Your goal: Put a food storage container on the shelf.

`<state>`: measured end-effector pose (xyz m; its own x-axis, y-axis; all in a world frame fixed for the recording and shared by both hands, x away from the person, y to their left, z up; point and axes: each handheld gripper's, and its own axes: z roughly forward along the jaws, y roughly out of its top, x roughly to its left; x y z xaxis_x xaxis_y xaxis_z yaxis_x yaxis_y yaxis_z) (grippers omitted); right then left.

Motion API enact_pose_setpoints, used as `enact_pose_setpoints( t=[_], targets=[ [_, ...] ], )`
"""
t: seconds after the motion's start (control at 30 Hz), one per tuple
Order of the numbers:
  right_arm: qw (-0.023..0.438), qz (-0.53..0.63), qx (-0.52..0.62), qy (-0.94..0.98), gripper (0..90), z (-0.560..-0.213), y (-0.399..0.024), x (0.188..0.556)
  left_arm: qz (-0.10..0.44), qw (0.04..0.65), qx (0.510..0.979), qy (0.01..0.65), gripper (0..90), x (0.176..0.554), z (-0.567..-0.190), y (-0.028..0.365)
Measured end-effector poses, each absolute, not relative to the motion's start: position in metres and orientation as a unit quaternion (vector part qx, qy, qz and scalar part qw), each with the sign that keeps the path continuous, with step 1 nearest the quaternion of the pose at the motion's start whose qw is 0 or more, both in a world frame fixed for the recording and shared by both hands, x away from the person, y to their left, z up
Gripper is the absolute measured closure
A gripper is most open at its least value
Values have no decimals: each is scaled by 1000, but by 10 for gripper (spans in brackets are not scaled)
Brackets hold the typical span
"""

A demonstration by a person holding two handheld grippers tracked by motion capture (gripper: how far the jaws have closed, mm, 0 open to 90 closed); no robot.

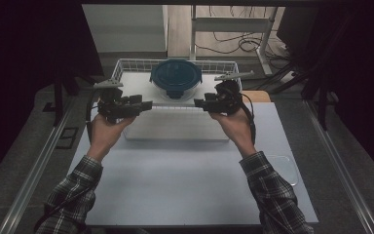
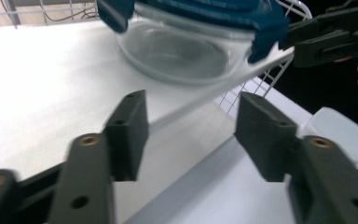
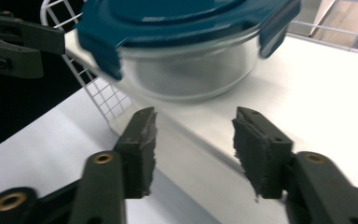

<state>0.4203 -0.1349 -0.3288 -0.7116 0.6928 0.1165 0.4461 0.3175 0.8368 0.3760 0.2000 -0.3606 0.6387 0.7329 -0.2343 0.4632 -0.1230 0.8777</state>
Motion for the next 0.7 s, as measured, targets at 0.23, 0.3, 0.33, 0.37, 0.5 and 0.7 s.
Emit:
enact_pose_setpoints(
  t=[0.23, 0.3, 0.33, 0.37, 0.5, 0.7],
  targets=[
    [144, 461, 336, 809, 325, -338, -138, 398, 132, 514, 753, 389, 290, 353, -379, 197],
    [150, 461, 332, 809, 296, -342, -140, 392, 139, 510, 756, 386, 266, 346, -383, 195],
    [151, 460, 329, 810, 282, -344, -141, 389, 142, 509, 756, 386, 248, 343, -384, 194],
    [151, 459, 328, 812, 269, -345, -142, 387, 142, 510, 757, 383, 225, 339, -386, 193],
    [160, 455, 320, 816, 223, -352, -147, 375, 148, 503, 764, 377, 161, 324, -392, 189],
    [161, 461, 311, 815, 132, -367, -157, 355, 151, 502, 765, 373, 109, 303, -404, 190]
  ],
)
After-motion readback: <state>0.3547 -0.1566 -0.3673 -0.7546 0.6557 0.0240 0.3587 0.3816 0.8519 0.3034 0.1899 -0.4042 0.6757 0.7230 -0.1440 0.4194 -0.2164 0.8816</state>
